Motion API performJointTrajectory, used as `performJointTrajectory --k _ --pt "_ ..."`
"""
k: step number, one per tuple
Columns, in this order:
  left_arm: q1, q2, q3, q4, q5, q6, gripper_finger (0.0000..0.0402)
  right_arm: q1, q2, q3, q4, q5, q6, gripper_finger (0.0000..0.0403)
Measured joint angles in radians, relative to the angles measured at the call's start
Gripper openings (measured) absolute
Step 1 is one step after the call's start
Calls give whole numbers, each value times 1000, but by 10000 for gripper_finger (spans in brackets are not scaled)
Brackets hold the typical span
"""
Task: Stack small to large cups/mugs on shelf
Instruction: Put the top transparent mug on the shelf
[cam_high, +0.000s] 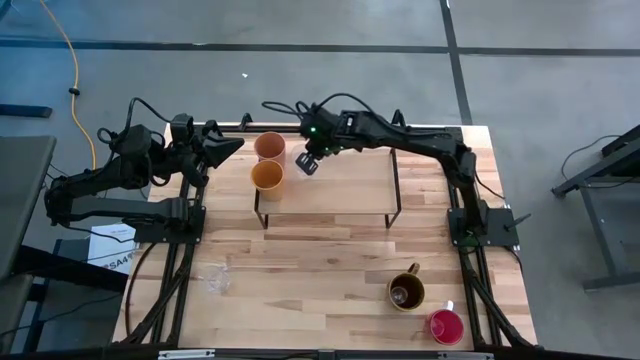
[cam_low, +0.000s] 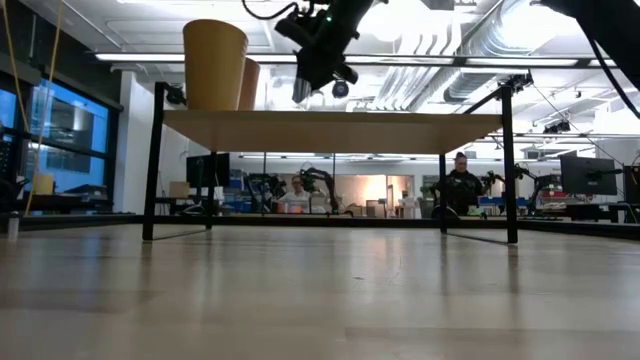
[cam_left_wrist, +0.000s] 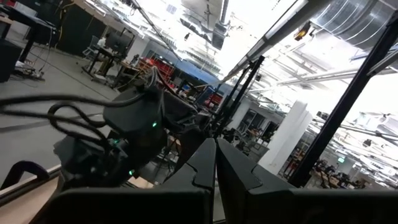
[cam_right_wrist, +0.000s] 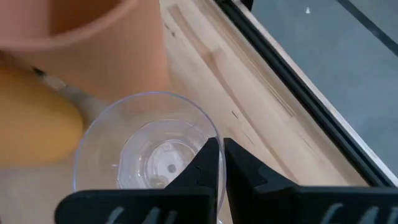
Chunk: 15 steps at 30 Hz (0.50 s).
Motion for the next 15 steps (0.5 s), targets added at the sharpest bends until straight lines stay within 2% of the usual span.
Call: performJointTrajectory --k 15 --pt "0 0 0 0 0 0 3 0 -2 1 9 -24 82 0"
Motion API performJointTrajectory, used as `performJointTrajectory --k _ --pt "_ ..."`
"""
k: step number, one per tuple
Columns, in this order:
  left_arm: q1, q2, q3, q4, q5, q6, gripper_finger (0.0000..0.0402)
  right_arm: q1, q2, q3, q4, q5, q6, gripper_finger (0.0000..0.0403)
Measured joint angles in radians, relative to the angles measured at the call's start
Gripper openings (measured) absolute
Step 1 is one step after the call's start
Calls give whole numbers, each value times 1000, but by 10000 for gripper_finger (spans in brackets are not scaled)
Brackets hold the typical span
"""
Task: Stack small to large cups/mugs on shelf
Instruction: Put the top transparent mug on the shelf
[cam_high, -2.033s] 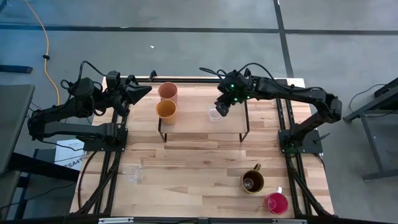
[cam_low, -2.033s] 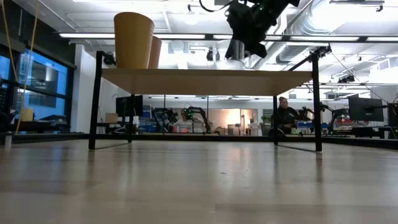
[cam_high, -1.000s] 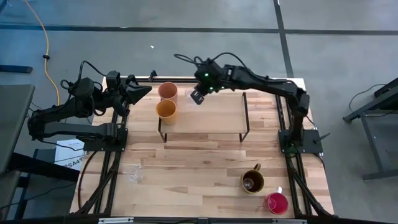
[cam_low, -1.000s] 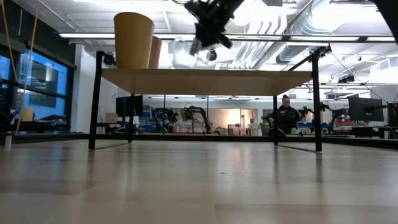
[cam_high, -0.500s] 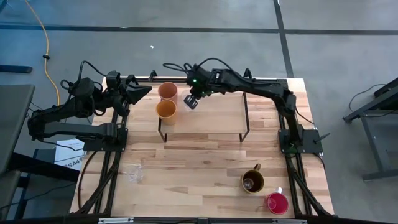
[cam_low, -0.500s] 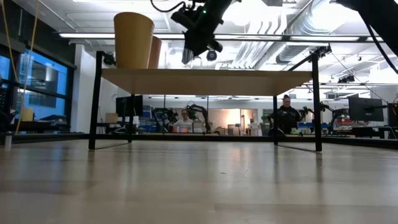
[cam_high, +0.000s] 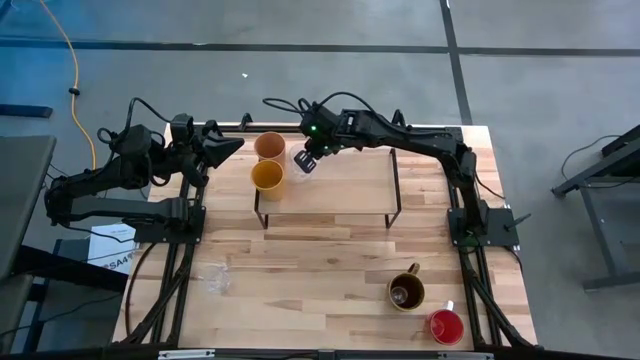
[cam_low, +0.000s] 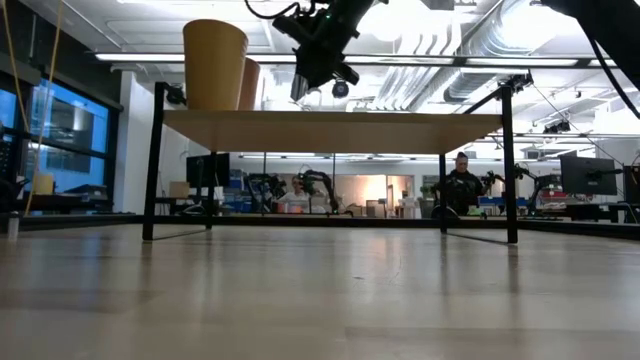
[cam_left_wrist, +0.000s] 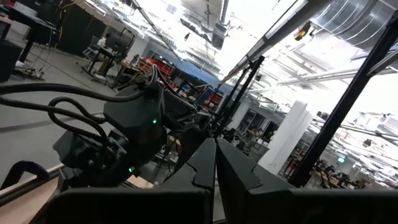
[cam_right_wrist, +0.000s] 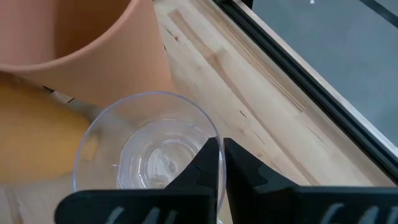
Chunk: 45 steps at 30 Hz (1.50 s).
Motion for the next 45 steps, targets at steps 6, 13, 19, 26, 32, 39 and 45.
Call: performJointTrajectory --k 6,13,19,26,32,39,45 --pt "0 0 0 0 0 0 3 0 0 0 0 -1 13 0" --pt "0 0 0 0 0 0 3 0 0 0 1 -1 13 2" --pt "0 0 0 0 0 0 3 0 0 0 3 3 14 44" --pt "0 0 0 0 0 0 3 0 0 0 8 26 13 88" --pt "0 0 0 0 0 0 3 0 0 -1 27 27 13 95" --pt "0 0 0 0 0 -1 3 0 0 -1 22 27 14 95" --pt "0 0 0 0 0 -1 3 -9 10 -1 -17 9 21 95"
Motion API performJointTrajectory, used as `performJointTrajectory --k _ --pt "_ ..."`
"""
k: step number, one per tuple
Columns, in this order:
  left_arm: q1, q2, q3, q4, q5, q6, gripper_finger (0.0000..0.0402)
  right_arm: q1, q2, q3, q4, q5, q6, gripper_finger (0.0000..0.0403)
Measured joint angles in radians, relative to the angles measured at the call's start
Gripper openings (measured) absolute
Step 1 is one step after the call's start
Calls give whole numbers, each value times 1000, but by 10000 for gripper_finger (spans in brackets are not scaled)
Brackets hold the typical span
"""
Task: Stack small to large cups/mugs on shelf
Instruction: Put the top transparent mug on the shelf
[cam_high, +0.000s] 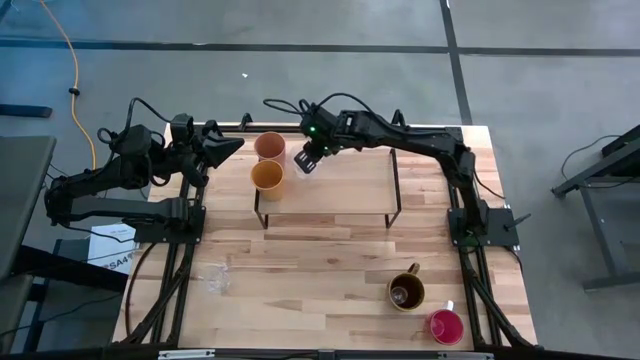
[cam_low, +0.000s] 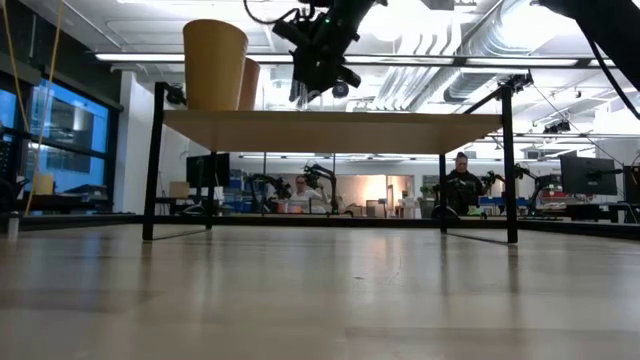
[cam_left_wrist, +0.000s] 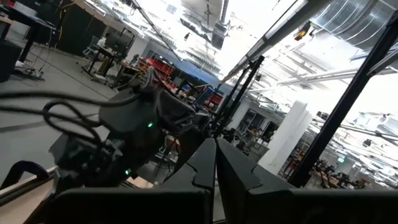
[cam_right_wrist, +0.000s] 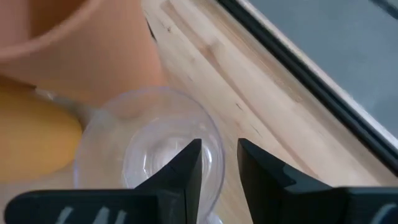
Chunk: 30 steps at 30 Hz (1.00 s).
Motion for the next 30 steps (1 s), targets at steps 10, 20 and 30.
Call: performJointTrajectory --k 10,20,30 --pt "0 0 0 0 0 0 3 -1 13 -1 -4 47 -29 45" --pt "0 0 0 0 0 0 3 -1 -108 1 -197 93 -109 3" --pt "0 0 0 0 0 0 3 39 -298 0 -537 102 -174 1"
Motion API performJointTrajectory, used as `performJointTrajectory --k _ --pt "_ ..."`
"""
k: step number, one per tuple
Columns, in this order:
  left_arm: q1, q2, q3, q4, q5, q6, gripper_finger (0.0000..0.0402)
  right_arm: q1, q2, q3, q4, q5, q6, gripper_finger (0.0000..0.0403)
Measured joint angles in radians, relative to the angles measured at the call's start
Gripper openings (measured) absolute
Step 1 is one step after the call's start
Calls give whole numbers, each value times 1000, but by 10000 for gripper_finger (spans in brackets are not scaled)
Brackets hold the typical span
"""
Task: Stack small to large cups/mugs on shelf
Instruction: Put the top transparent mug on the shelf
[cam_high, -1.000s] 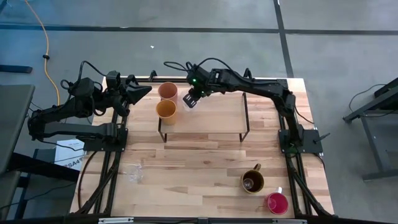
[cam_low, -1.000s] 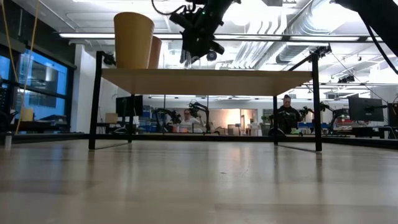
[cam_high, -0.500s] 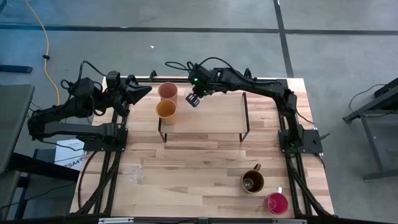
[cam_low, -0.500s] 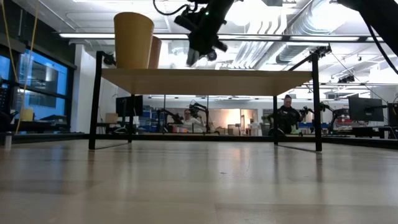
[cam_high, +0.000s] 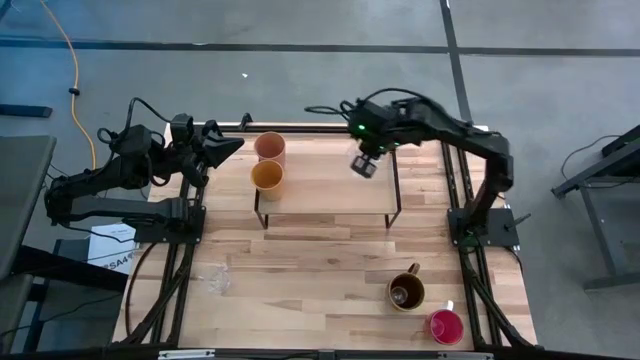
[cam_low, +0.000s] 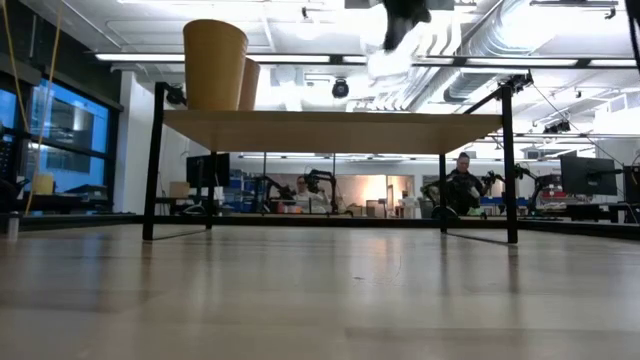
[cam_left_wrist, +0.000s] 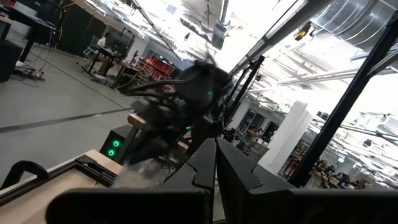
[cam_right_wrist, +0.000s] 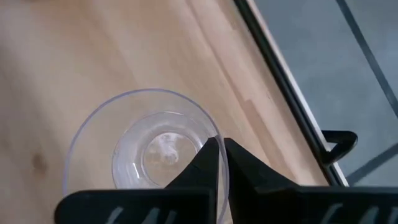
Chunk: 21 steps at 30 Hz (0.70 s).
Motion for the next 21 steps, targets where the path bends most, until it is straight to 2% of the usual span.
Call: performJointTrajectory --k 6,10,16,21 --pt "0 0 0 0 0 0 3 22 -117 0 -58 -7 22 0" --pt "0 0 0 0 0 0 3 27 -164 -10 -87 30 58 0" --pt "0 0 0 0 0 0 3 23 -261 -229 -30 63 75 0" --pt "0 0 0 0 0 0 3 20 -347 -403 166 40 84 0"
